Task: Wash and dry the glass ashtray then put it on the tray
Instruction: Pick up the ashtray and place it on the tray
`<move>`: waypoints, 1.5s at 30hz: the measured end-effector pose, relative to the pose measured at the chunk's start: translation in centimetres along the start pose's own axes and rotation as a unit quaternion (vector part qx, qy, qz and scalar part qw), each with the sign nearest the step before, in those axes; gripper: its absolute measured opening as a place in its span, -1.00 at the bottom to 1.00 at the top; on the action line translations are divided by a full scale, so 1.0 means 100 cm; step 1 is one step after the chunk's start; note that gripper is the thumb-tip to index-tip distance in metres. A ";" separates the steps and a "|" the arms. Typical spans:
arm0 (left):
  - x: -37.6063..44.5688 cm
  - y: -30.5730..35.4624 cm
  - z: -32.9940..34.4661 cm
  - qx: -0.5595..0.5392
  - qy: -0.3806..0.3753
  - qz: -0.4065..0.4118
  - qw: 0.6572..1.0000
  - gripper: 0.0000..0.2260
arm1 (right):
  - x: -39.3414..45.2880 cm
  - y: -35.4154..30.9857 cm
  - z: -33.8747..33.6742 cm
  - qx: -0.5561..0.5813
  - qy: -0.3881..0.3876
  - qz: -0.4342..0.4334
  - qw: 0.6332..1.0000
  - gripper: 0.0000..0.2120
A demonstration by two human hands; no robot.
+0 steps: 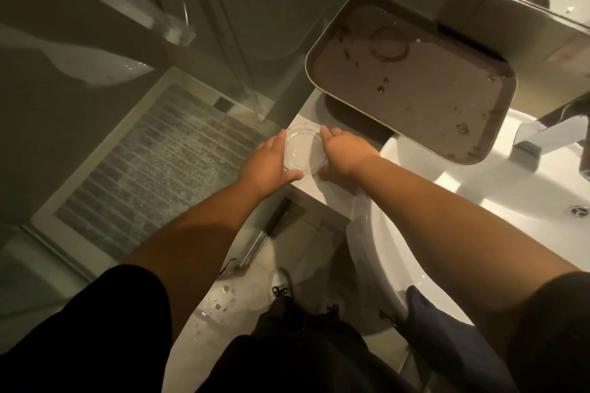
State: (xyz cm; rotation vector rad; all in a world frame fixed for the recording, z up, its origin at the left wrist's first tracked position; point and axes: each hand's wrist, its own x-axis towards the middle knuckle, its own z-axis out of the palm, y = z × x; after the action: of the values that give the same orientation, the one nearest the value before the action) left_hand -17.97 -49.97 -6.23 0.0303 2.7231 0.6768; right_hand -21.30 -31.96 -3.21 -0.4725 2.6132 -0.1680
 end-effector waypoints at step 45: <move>0.024 0.137 -0.111 0.041 0.090 0.240 0.966 -0.12 | -0.096 0.056 -0.117 0.099 0.247 0.084 0.960 -0.06</move>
State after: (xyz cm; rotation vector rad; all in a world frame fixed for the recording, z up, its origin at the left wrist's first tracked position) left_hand -24.65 -42.62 8.50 0.6989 2.9406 0.7200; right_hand -20.58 -22.85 10.16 -0.1458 3.0585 -0.5475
